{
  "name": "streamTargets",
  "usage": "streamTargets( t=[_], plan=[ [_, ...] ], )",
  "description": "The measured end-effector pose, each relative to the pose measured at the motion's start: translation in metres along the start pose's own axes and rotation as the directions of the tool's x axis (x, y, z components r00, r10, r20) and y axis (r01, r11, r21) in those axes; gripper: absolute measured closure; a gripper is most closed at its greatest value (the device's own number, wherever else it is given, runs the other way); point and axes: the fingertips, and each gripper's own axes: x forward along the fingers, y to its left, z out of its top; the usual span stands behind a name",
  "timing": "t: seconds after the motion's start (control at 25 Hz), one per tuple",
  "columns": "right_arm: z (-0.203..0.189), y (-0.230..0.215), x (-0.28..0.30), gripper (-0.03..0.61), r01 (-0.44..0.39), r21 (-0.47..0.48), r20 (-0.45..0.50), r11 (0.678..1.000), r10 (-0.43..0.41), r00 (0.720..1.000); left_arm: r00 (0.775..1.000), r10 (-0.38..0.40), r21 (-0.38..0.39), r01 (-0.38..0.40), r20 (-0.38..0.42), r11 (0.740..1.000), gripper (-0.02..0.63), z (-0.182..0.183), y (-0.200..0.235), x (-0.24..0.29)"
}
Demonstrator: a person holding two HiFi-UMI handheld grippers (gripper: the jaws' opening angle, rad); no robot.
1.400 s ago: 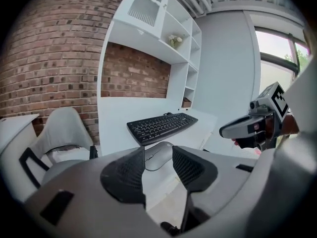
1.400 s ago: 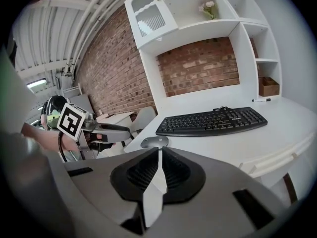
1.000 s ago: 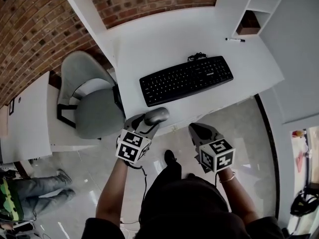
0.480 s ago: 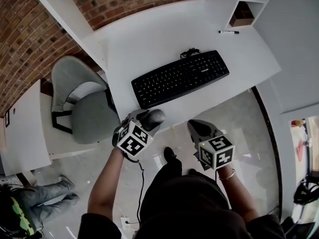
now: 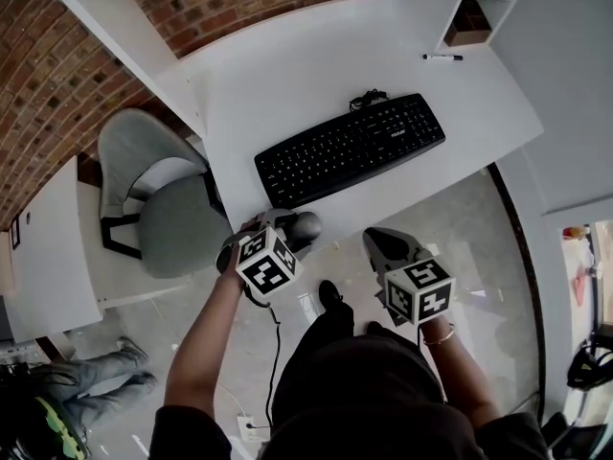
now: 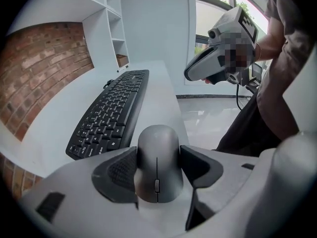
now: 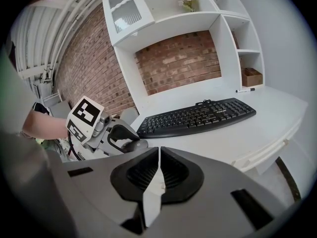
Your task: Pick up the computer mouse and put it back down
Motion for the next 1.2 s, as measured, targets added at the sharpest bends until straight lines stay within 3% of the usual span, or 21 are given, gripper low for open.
streamTargets(
  t=[0.44,0.56,0.72,0.92,1.04,1.2],
  plan=[
    [-0.002,0.0,-0.002,0.572,0.02,0.006,0.003,1.0,-0.02,1.0,1.0,-0.01,-0.017,0.01,-0.011,1.0,0.356,0.0,0.001,0.002],
    [-0.001,-0.002,-0.005,0.572,0.031,0.008,0.007,0.999,-0.031,0.999,1.0,0.004,-0.041,-0.003,0.03,0.999,0.356,0.006,0.001,0.0],
    [0.001,-0.003,-0.009,0.572,0.047,0.014,0.015,0.999,-0.047,0.999,0.991,0.03,-0.134,-0.013,0.128,0.991,0.356,0.02,0.005,-0.013],
    [0.004,-0.005,-0.013,0.572,0.058,0.027,0.028,0.998,-0.059,0.998,0.957,0.105,-0.218,-0.046,0.27,0.975,0.356,0.042,0.017,-0.038],
    [0.006,-0.004,-0.013,0.572,0.059,0.024,0.033,0.998,-0.059,0.998,0.938,0.176,-0.258,-0.098,0.298,0.961,0.356,0.049,0.024,-0.059],
    [0.01,-0.001,-0.012,0.572,0.056,0.016,0.045,0.998,-0.057,0.997,0.891,0.263,-0.332,-0.137,0.37,0.933,0.356,0.058,0.035,-0.086]
  ],
)
